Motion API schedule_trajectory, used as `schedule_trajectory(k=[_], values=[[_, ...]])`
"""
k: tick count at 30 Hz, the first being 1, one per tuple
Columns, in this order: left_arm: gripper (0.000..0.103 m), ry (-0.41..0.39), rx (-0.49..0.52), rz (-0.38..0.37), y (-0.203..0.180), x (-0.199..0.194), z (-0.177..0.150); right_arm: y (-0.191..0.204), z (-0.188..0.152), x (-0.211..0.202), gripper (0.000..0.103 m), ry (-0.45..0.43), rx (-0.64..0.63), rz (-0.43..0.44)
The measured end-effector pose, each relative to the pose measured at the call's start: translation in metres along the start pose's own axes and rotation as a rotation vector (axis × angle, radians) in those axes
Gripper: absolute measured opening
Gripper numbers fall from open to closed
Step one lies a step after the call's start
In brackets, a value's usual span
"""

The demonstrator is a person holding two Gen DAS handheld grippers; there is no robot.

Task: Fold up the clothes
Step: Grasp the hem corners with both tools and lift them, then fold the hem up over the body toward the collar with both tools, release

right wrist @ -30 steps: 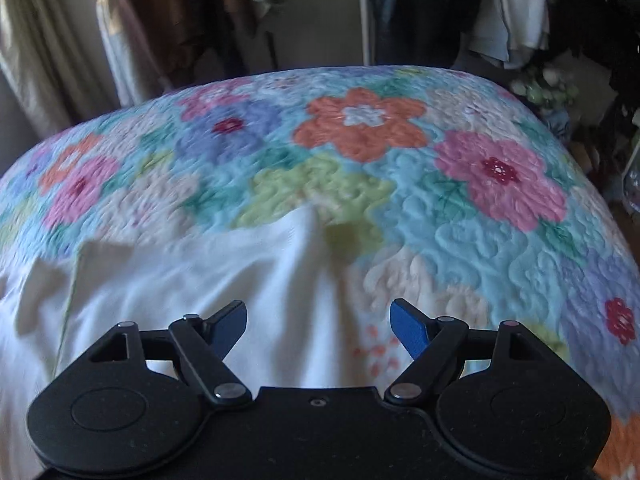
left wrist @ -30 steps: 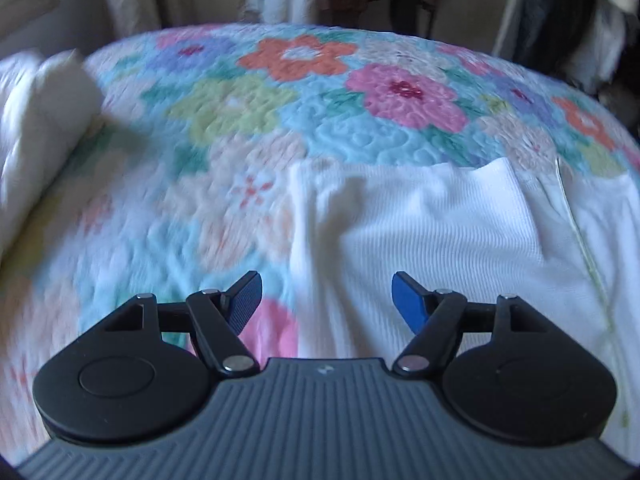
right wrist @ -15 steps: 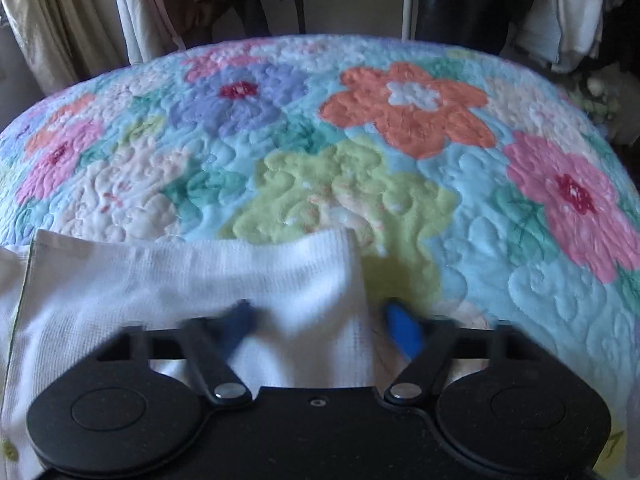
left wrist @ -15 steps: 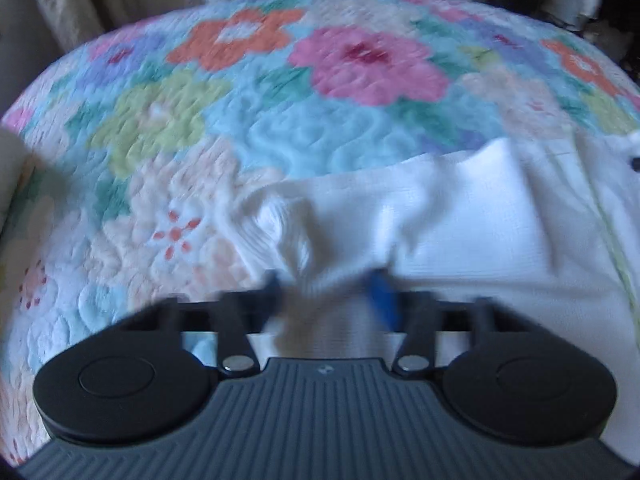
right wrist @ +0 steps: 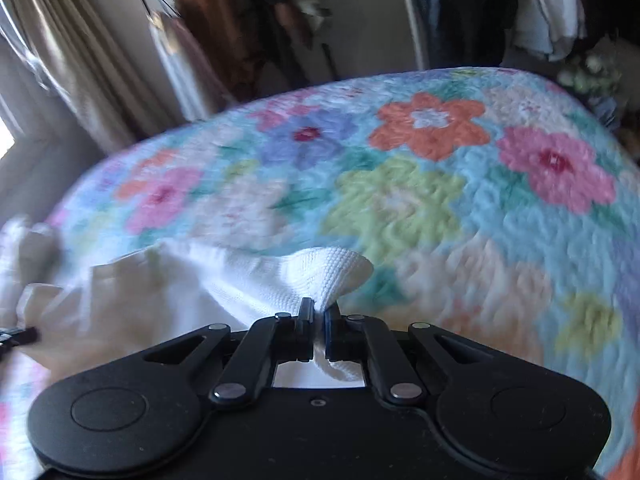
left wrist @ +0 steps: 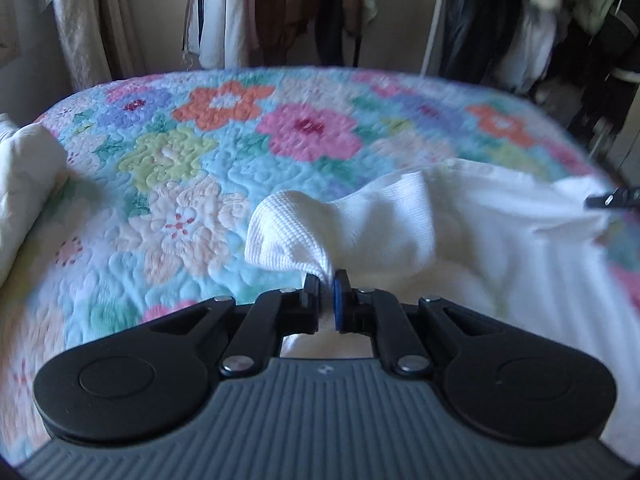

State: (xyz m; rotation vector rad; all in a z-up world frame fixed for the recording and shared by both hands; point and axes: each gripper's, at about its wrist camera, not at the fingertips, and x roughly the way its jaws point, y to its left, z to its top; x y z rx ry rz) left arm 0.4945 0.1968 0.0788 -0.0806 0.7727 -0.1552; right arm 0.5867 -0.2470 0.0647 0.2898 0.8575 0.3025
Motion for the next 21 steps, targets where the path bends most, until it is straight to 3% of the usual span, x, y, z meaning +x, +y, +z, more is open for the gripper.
schedule_trajectory(k=[5,8,11,13,17,21], values=[[0.006,-0.081,-0.072,-0.029,-0.022,-0.095,-0.035,0.016,-0.045,-0.078,0.006,-0.018,-0.015,0.056],[0.006,-0.027,-0.044,0.02,-0.043,-0.138,-0.07,0.023,-0.069,-0.129,0.006,-0.055,-0.116,0.056],[0.007,-0.013,0.019,0.007,-0.058,-0.17,-0.111,0.014,-0.095,-0.169,0.006,-0.062,-0.134,0.053],[0.007,-0.013,0.005,0.013,-0.061,-0.183,-0.136,0.008,-0.121,-0.189,0.006,-0.049,-0.126,0.039],[0.007,0.016,-0.137,-0.012,-0.058,-0.207,-0.178,-0.01,-0.177,-0.223,0.006,-0.057,-0.088,0.102],[0.007,-0.031,-0.238,-0.025,-0.051,-0.236,-0.211,-0.021,-0.223,-0.247,0.006,-0.093,-0.067,0.124]])
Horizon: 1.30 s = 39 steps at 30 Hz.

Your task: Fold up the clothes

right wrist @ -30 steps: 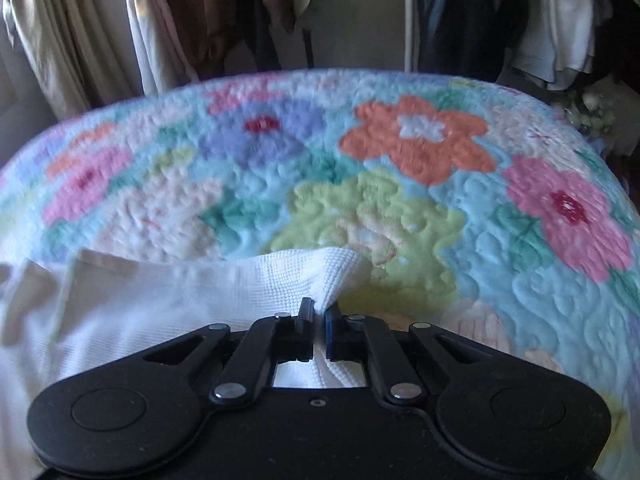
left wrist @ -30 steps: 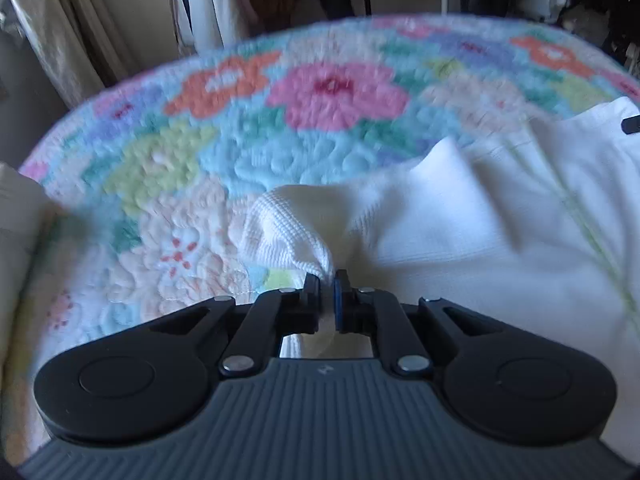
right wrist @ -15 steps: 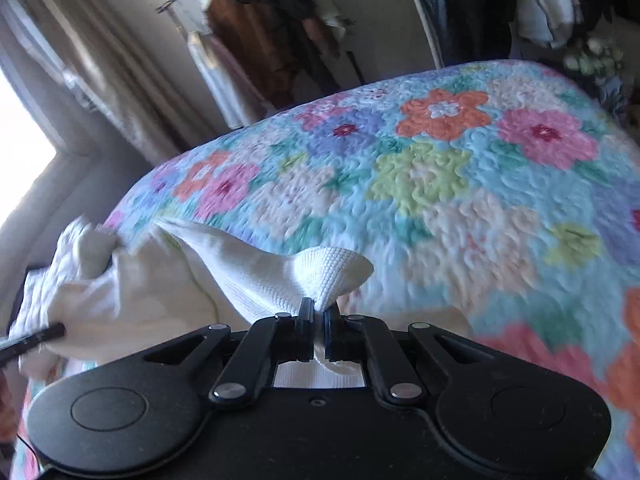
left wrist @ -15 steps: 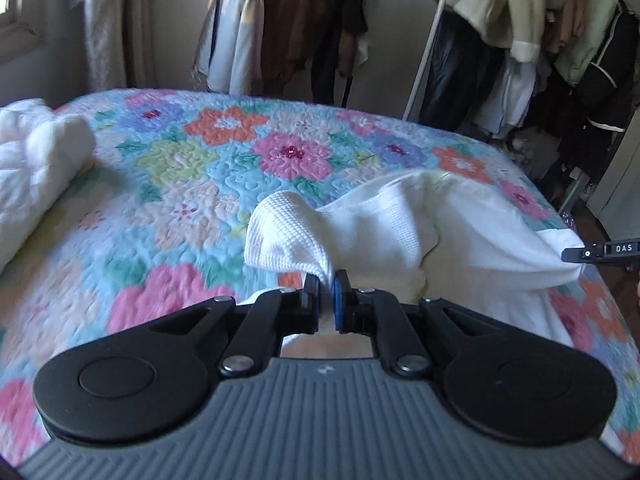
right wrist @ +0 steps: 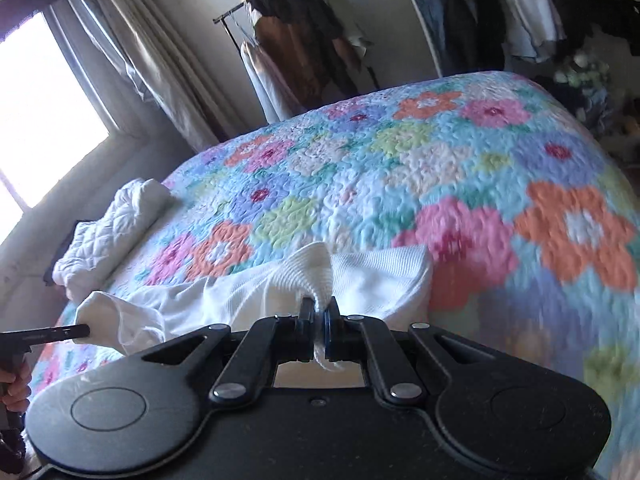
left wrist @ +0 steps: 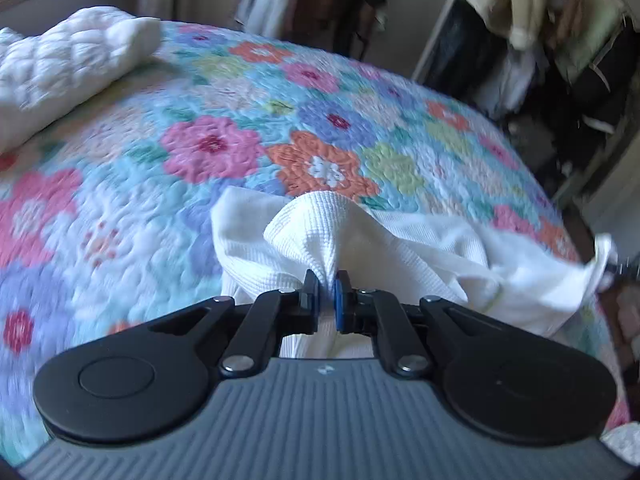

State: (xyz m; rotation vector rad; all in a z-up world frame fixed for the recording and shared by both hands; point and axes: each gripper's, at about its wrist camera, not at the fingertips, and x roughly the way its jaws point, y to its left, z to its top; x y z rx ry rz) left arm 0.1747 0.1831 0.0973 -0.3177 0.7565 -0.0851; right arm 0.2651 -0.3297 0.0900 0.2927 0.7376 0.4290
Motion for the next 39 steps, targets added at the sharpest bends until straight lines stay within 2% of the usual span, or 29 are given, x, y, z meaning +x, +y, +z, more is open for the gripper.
schedule_trajectory(k=[2,5,11,13,16,18,21,23,26,28,29,30,31,32,33,36,39], values=[[0.007,-0.017,-0.021,0.027,0.001,-0.01,-0.013,0.002,-0.016,-0.003,0.006,-0.004,-0.009,-0.034],[0.007,0.0,-0.031,0.046,0.0,-0.015,-0.025,-0.002,-0.034,-0.005,0.006,-0.014,0.016,-0.06],[0.007,-0.026,-0.031,0.026,-0.006,-0.023,-0.028,-0.001,-0.029,-0.022,0.006,-0.099,0.04,-0.06],[0.007,0.006,-0.024,0.049,-0.009,-0.016,-0.039,0.0,-0.036,-0.026,0.006,-0.113,0.054,-0.06],[0.008,0.102,0.018,0.161,-0.019,0.01,-0.064,-0.006,-0.052,-0.018,0.006,-0.092,0.093,-0.084],[0.008,0.133,0.013,0.18,-0.02,0.023,-0.077,-0.01,-0.063,-0.01,0.006,-0.081,0.104,-0.126],[0.009,0.181,0.003,0.21,-0.014,0.035,-0.094,-0.022,-0.075,0.0,0.006,-0.085,0.155,-0.134],[0.013,0.21,-0.019,0.205,-0.005,0.04,-0.101,-0.03,-0.085,0.005,0.007,-0.107,0.175,-0.14],[0.015,0.241,-0.053,0.192,0.004,0.041,-0.107,-0.039,-0.092,0.017,0.01,-0.029,0.224,-0.217],[0.017,0.244,-0.061,0.198,0.003,0.039,-0.107,-0.042,-0.095,0.019,0.021,0.014,0.25,-0.291],[0.023,0.237,-0.055,0.208,-0.001,0.034,-0.107,-0.043,-0.097,0.015,0.023,0.01,0.269,-0.305],[0.03,0.222,-0.045,0.215,-0.006,0.028,-0.106,-0.044,-0.099,0.01,0.035,-0.001,0.296,-0.312],[0.045,0.204,-0.03,0.214,-0.012,0.021,-0.105,-0.044,-0.102,0.003,0.042,-0.019,0.331,-0.319],[0.05,0.183,-0.012,0.206,-0.019,0.014,-0.105,-0.044,-0.105,-0.005,0.043,-0.041,0.372,-0.32],[0.05,0.166,0.002,0.196,-0.024,0.007,-0.105,-0.044,-0.108,-0.012,0.044,-0.058,0.416,-0.301],[0.052,0.14,0.007,0.143,-0.036,-0.005,-0.103,-0.032,-0.119,-0.022,0.047,-0.09,0.488,-0.174],[0.058,0.154,-0.011,0.041,-0.044,0.002,-0.104,-0.014,-0.127,-0.003,0.051,-0.021,0.478,-0.077]])
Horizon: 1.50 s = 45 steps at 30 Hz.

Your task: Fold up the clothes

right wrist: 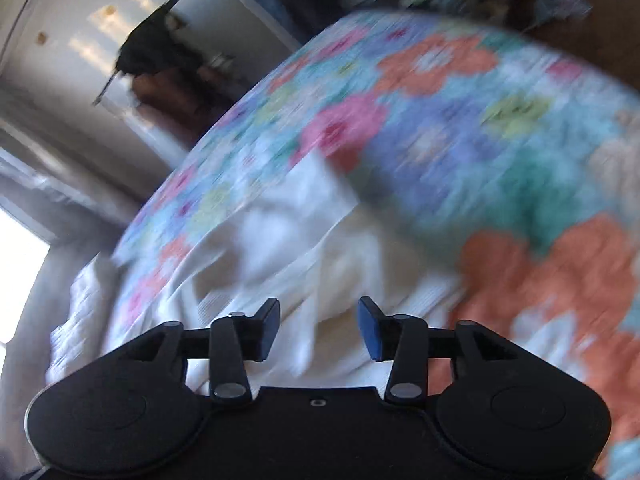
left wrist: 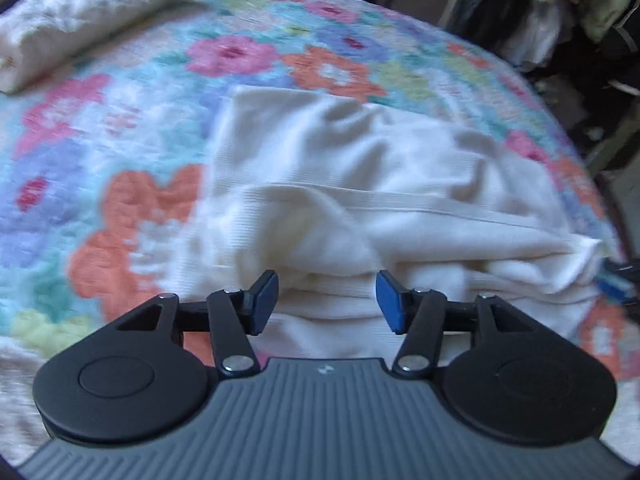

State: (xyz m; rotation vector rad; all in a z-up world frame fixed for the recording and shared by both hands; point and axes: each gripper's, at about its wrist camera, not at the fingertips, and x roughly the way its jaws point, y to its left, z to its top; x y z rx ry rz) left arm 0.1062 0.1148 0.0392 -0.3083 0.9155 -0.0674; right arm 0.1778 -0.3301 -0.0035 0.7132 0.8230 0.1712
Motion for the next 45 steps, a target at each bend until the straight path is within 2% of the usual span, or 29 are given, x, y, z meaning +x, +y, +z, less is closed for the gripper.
schedule_trajectory(k=[2,3,4,7,9,11,12,13,14,15,17,18,21,24,26,29,32,33,35,38,39,40,42,45], values=[[0.062,0.03,0.003,-0.035,-0.006,0.013,-0.004,0.006,-0.008,0.018,0.052,0.06,-0.003,0.019],[0.062,0.04,0.005,-0.046,-0.009,0.019,-0.007,0.007,-0.011,0.028,0.057,0.081,0.008,0.022],[0.062,0.041,0.006,-0.057,-0.011,0.025,-0.01,0.004,-0.015,0.037,0.064,0.097,0.041,0.026],[0.062,0.031,0.022,-0.094,-0.019,0.042,-0.018,-0.01,-0.029,0.058,0.065,0.131,0.18,0.036],[0.06,0.029,0.021,-0.107,-0.024,0.05,-0.022,-0.01,-0.032,0.059,0.065,0.092,0.187,0.056],[0.059,-0.003,0.021,-0.106,-0.027,0.053,-0.021,-0.005,-0.029,0.06,0.054,0.064,0.13,0.07],[0.058,-0.016,0.03,-0.1,-0.029,0.053,-0.02,-0.001,-0.028,0.064,0.026,0.09,0.079,0.088],[0.051,-0.028,0.042,-0.095,-0.032,0.053,-0.019,0.003,-0.028,0.067,0.012,0.115,0.039,0.096],[0.037,-0.032,0.051,-0.091,-0.033,0.054,-0.019,0.009,-0.03,0.068,0.012,0.116,-0.006,0.086],[0.03,-0.03,0.058,-0.086,-0.033,0.055,-0.02,0.015,-0.032,0.069,0.011,0.112,-0.053,0.073],[0.011,-0.027,0.072,-0.072,-0.034,0.056,-0.021,0.032,-0.035,0.067,0.011,0.088,-0.192,0.032],[0.007,-0.029,0.08,-0.058,-0.035,0.056,-0.022,0.043,-0.038,0.064,0.011,0.066,-0.266,0.016],[0.004,-0.065,0.075,-0.066,-0.033,0.049,-0.022,0.06,-0.043,0.047,0.011,-0.016,-0.391,0.04],[0.004,-0.116,0.063,-0.114,-0.03,0.035,-0.019,0.064,-0.037,0.03,0.009,-0.11,-0.392,0.122],[0.004,-0.136,0.035,-0.164,-0.027,0.027,-0.019,0.067,-0.033,0.022,0.009,-0.167,-0.396,0.147],[0.0,-0.169,-0.03,-0.248,-0.022,0.015,-0.024,0.063,-0.03,0.02,0.009,-0.157,-0.344,0.204],[0.0,-0.179,-0.002,-0.24,-0.029,0.007,-0.03,0.046,-0.03,0.036,0.012,-0.016,-0.187,0.336],[0.0,-0.168,0.006,-0.231,-0.031,0.009,-0.031,0.041,-0.031,0.043,0.013,0.026,-0.125,0.344],[0.001,-0.149,0.012,-0.196,-0.034,0.016,-0.032,0.035,-0.034,0.046,0.013,-0.005,-0.082,0.263],[0.003,-0.14,0.048,-0.156,-0.037,0.019,-0.033,0.031,-0.037,0.041,0.019,-0.028,-0.06,0.199],[0.003,-0.136,0.056,-0.155,-0.038,0.019,-0.033,0.034,-0.039,0.039,0.025,-0.028,-0.082,0.188],[0.005,-0.125,0.06,-0.156,-0.038,0.021,-0.033,0.038,-0.041,0.037,0.036,-0.027,-0.106,0.177],[0.01,-0.092,0.063,-0.145,-0.039,0.027,-0.034,0.046,-0.047,0.036,0.051,-0.03,-0.154,0.151],[0.011,-0.1,0.084,-0.073,-0.042,0.028,-0.039,0.047,-0.057,0.039,0.054,-0.008,-0.178,0.09]])
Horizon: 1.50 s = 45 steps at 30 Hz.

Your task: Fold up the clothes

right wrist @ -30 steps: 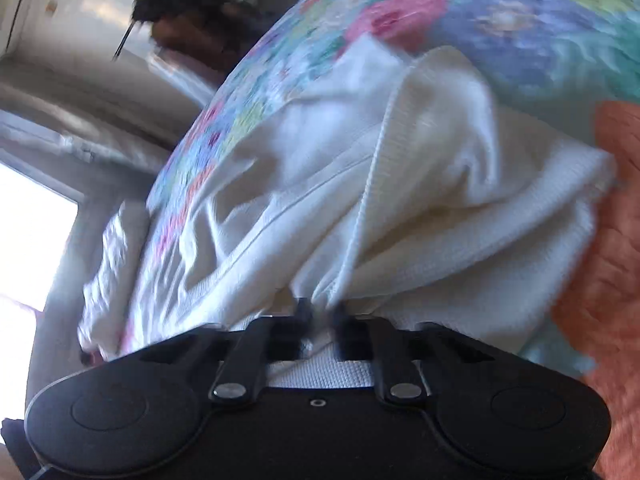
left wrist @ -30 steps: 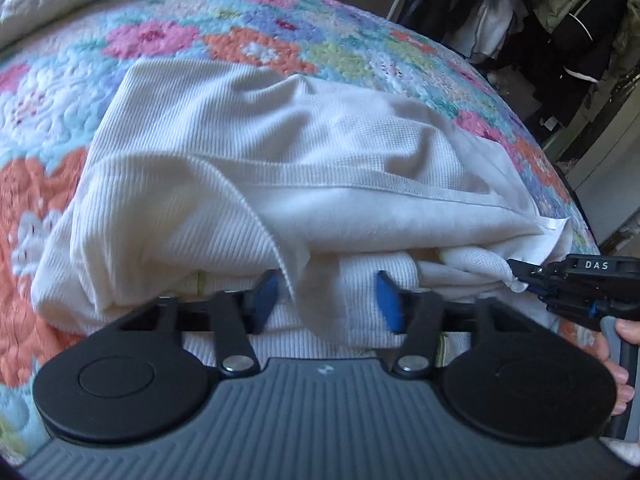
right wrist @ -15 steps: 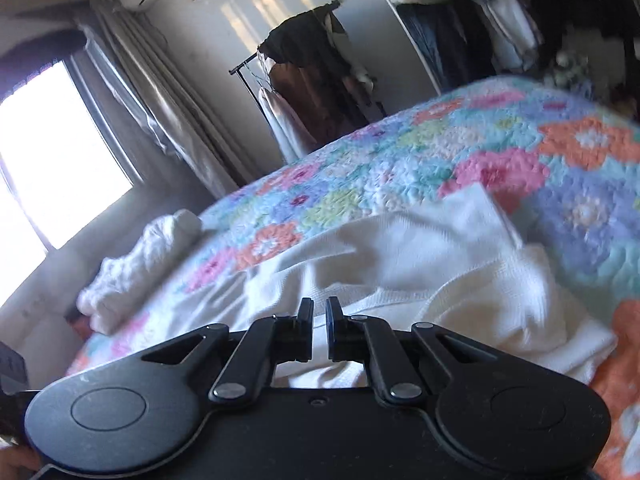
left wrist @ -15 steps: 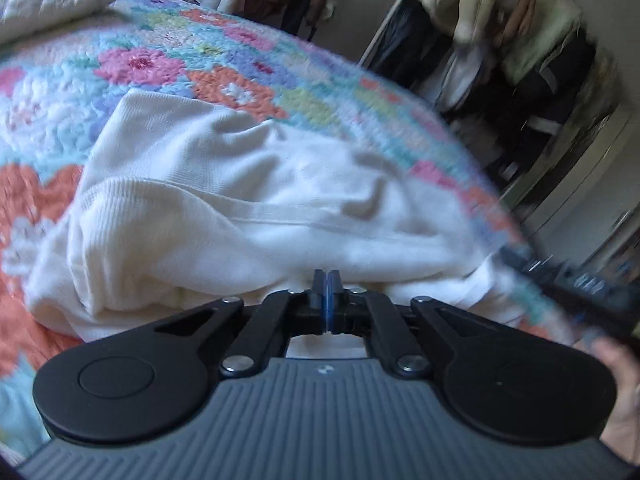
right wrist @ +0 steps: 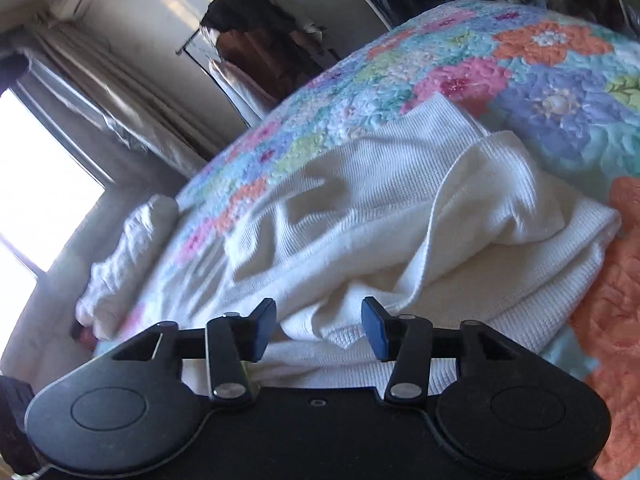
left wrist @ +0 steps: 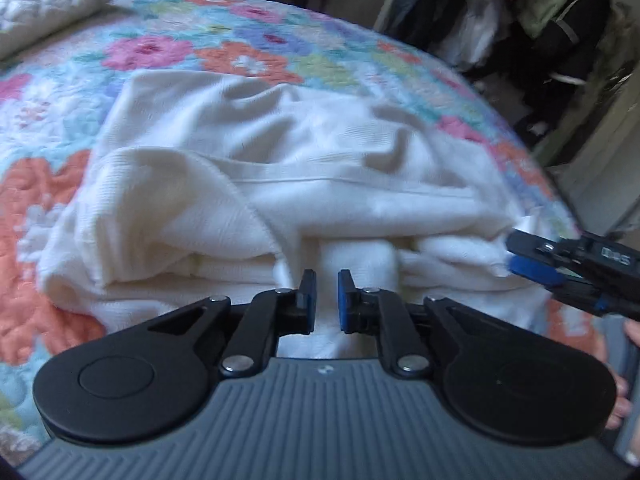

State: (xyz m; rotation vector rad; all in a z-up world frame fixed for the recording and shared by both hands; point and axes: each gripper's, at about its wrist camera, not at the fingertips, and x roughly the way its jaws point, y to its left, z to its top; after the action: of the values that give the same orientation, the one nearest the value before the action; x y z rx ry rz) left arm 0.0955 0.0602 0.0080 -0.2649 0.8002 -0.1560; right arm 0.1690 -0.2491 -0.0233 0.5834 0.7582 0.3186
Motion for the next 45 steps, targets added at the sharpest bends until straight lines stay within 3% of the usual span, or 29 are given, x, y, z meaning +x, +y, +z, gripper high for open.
schedule_trajectory(k=[3,5,6,16,20,21,23,24,25,28,31,33,35,38,41,43,45], values=[[0.014,0.007,0.012,0.037,-0.001,-0.002,-0.002,-0.004,-0.01,0.002,0.054,0.05,0.024,-0.033],[0.043,0.039,0.0,0.039,0.002,0.0,-0.002,-0.004,-0.011,0.003,0.054,0.084,0.032,-0.036],[0.046,0.055,0.0,0.041,0.002,0.002,-0.002,-0.003,-0.012,0.002,0.054,0.081,0.027,-0.038],[0.046,0.083,-0.026,0.027,-0.003,0.019,0.004,0.003,-0.007,0.033,0.06,0.036,-0.059,-0.073],[0.046,0.083,-0.043,0.055,0.002,0.019,0.004,0.026,-0.01,0.027,0.058,-0.061,-0.235,-0.094],[0.046,0.067,-0.029,0.098,0.001,0.02,0.004,0.033,-0.012,0.028,0.056,-0.079,-0.296,-0.111],[0.046,0.042,0.013,0.161,-0.005,0.02,0.005,0.043,-0.014,0.032,0.042,-0.075,-0.382,-0.121],[0.046,0.041,0.018,0.149,-0.006,0.02,0.005,0.046,-0.014,0.036,0.016,-0.049,-0.403,-0.108],[0.046,0.044,0.01,0.122,-0.006,0.018,0.005,0.047,-0.014,0.041,0.008,-0.015,-0.404,-0.099],[0.047,0.06,-0.002,0.077,-0.004,0.018,0.004,0.052,-0.015,0.046,0.007,0.001,-0.388,-0.07],[0.052,0.06,-0.004,0.08,-0.004,0.018,0.005,0.047,-0.01,0.042,0.007,0.031,-0.287,0.011],[0.054,0.05,-0.037,0.057,0.001,0.013,0.008,0.035,-0.002,0.031,0.006,0.036,-0.131,0.153],[0.057,0.04,-0.082,0.022,0.006,0.008,0.011,0.013,0.004,0.018,0.006,0.031,0.102,0.358],[0.063,0.038,-0.122,-0.016,0.011,0.006,0.011,-0.022,0.004,0.011,0.006,0.029,0.34,0.432],[0.063,0.088,-0.106,-0.003,0.009,0.014,0.009,-0.038,-0.004,0.018,0.007,0.126,0.38,0.24],[0.063,0.118,-0.084,-0.001,0.006,0.018,0.006,-0.036,-0.014,0.029,0.014,0.233,0.35,0.087],[0.065,0.131,-0.056,0.018,0.003,0.022,0.005,-0.023,-0.019,0.033,0.014,0.253,0.274,0.049]])
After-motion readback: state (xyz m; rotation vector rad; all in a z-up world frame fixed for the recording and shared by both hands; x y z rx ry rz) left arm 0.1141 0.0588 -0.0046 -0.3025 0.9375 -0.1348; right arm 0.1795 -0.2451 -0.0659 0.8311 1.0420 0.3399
